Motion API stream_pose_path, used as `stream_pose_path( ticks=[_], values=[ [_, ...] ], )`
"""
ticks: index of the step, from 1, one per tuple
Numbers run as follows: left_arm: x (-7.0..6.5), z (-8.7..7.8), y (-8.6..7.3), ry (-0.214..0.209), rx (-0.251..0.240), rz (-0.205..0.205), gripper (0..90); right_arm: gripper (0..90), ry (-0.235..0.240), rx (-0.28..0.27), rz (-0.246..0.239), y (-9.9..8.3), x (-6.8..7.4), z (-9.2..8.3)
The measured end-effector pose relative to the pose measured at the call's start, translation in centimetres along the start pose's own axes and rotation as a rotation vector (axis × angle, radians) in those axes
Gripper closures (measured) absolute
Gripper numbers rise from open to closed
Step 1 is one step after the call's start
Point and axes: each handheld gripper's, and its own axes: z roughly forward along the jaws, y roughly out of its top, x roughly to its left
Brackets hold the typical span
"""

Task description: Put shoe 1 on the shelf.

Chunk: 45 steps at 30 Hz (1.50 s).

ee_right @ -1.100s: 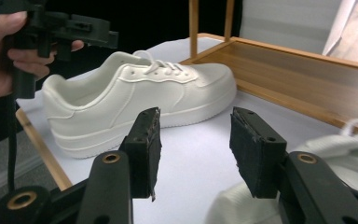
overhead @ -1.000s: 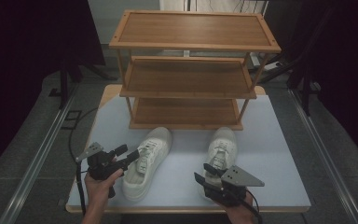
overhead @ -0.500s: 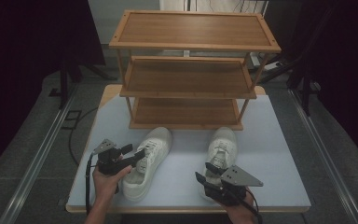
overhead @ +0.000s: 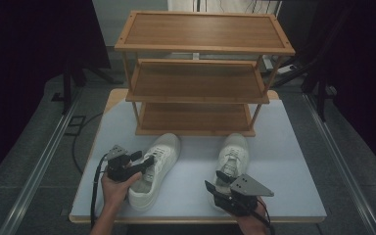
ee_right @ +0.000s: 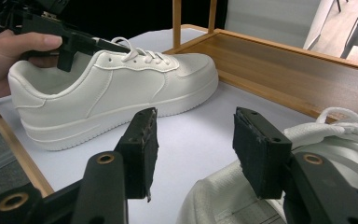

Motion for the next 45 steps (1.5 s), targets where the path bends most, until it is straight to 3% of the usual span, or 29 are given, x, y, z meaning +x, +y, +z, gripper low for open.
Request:
stream_pose_path(
  ticks=[5, 7, 10, 20, 25, 30, 41, 45],
  values=[
    [-0.2, -0.1, -0.2, -0.006, 0.007, 0.034, 44.1, 50.1, -0.003, 0.006, 0.004, -0.1, 0.1, 0.2],
    [-0.1, 0.0, -0.5, 0.004, 0.035, 0.037, 48.2, 50.1, -0.007, 0.01, 0.005, -0.2, 0.2, 0.3],
    [0.3, 0.1, -0.6, -0.02, 0.016, -0.012, 49.5, 50.1, -0.009, 0.009, 0.003, -0.2, 0.2, 0.3],
    [0.1, -0.1, -0.5, -0.012, -0.03, 0.009, 74.5, 50.1, -0.017, 0.014, 0.013, -0.3, 0.2, 0.4],
    [0.4, -0.3, -0.3, -0.013, -0.043, -0.001, 80.3, 50.1, -0.02, 0.013, 0.012, -0.3, 0.2, 0.4],
    [0.8, -0.6, -0.2, -0.018, -0.066, -0.045, 81.3, 50.1, -0.027, 0.012, 0.023, -0.4, 0.0, 0.4],
    [1.2, -3.4, 0.4, -0.115, -0.217, -0.156, 81.4, 50.1, -0.041, -0.006, 0.028, -0.2, -0.3, 0.0],
    [0.9, -4.7, 0.7, -0.124, -0.261, -0.163, 81.3, 50.1, -0.034, -0.02, 0.03, -0.1, -0.3, -0.1]
  ],
)
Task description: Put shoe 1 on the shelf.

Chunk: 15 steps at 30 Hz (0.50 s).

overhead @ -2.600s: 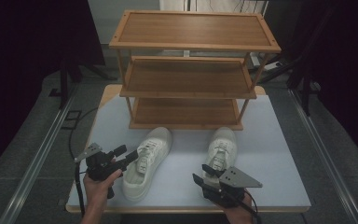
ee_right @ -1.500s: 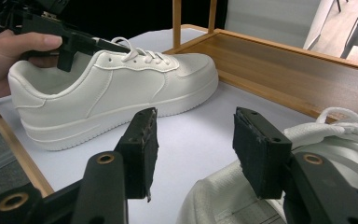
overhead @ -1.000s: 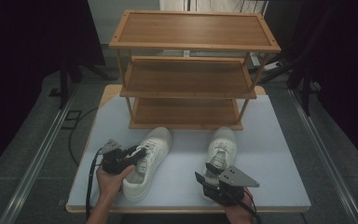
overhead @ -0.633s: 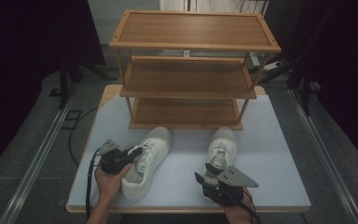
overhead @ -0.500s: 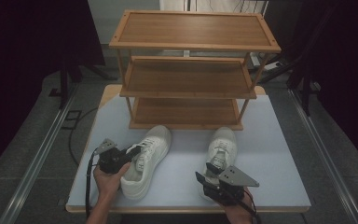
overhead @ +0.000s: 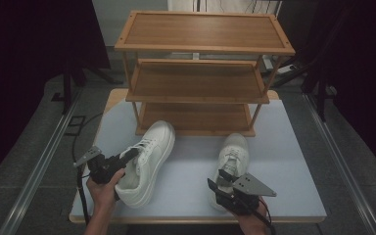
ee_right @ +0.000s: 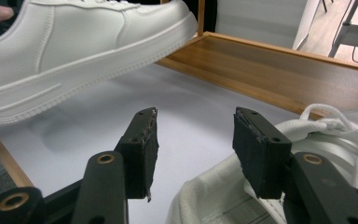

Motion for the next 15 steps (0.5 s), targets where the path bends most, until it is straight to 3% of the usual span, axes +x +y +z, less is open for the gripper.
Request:
stream_pose_path(
  ticks=[7, 15],
  values=[
    [-0.9, -1.1, 0.9, -0.044, -0.049, -0.007, 81.3, 50.1, -0.006, -0.012, 0.001, 0.1, -0.2, -0.2],
    [-2.5, -2.1, 1.8, -0.046, -0.083, 0.041, 81.3, 50.1, 0.002, -0.032, -0.001, 0.2, -0.1, -0.4]
  ],
)
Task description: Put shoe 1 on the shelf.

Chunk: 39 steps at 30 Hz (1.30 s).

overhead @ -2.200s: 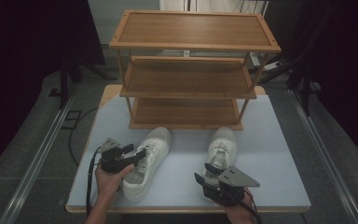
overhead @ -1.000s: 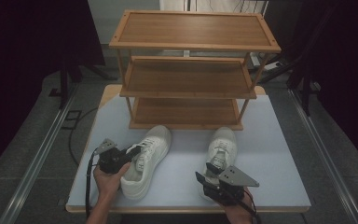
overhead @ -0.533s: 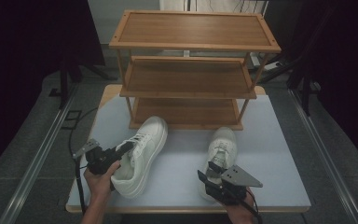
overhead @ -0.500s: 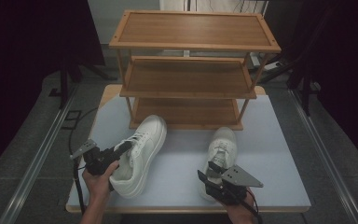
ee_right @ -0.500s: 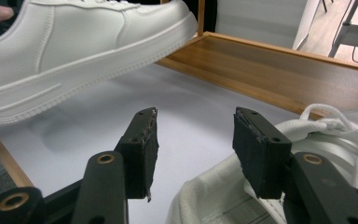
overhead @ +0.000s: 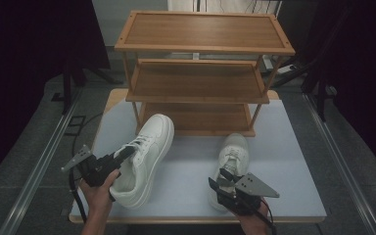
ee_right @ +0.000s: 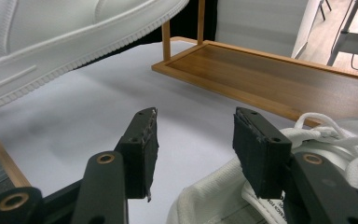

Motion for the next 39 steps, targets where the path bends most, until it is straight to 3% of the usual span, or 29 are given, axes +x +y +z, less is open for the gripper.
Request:
stream_pose_path(
  ticks=[15, 22, 34, 39],
  values=[
    [-2.5, -0.1, 2.3, -0.044, -0.048, 0.006, 81.4, 50.2, -0.011, -0.031, 0.021, 0.5, -0.4, -0.6],
    [-3.7, 2.1, 4.6, -0.055, -0.07, 0.04, 81.4, 50.4, -0.006, -0.039, 0.023, 1.0, -0.4, -0.9],
    [-3.9, 5.6, 7.7, -0.04, -0.115, 0.035, 81.4, 50.3, -0.002, -0.032, 0.022, 1.1, -0.5, -0.7],
    [-3.8, 6.8, 8.8, -0.033, -0.105, 0.042, 81.4, 50.3, -0.015, -0.024, 0.045, 1.1, -0.6, -0.5]
  ],
)
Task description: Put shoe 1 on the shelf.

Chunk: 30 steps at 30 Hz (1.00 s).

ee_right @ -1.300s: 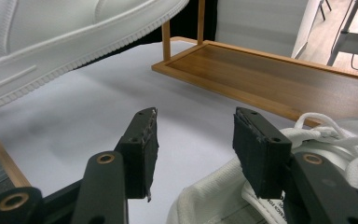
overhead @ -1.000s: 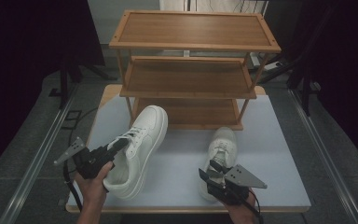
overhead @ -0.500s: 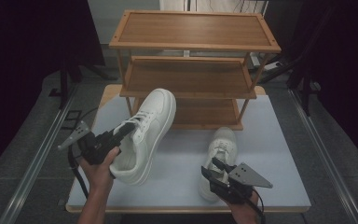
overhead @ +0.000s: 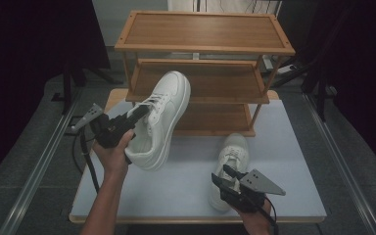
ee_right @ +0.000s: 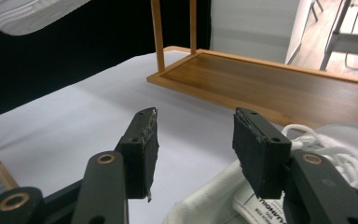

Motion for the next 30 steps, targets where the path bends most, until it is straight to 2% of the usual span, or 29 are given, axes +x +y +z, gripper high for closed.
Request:
stream_pose_path(
  ticks=[5, 13, 19, 30],
  values=[
    [0.3, 1.0, 0.4, 0.017, 0.001, 0.001, 81.4, 50.3, 0.006, 0.005, 0.002, 0.0, 0.2, 0.1],
    [0.8, 3.5, 1.0, 0.053, -0.009, -0.012, 81.3, 50.3, 0.02, 0.011, 0.008, -0.1, 0.1, 0.2],
    [0.6, 4.7, 1.3, 0.075, 0.001, 0.006, 81.3, 50.3, 0.022, 0.01, 0.009, -0.1, 0.1, 0.3],
    [0.2, 8.2, 2.1, 0.123, 0.006, 0.024, 81.2, 50.5, 0.019, 0.004, 0.017, 0.0, -0.1, 0.0]
  ],
)
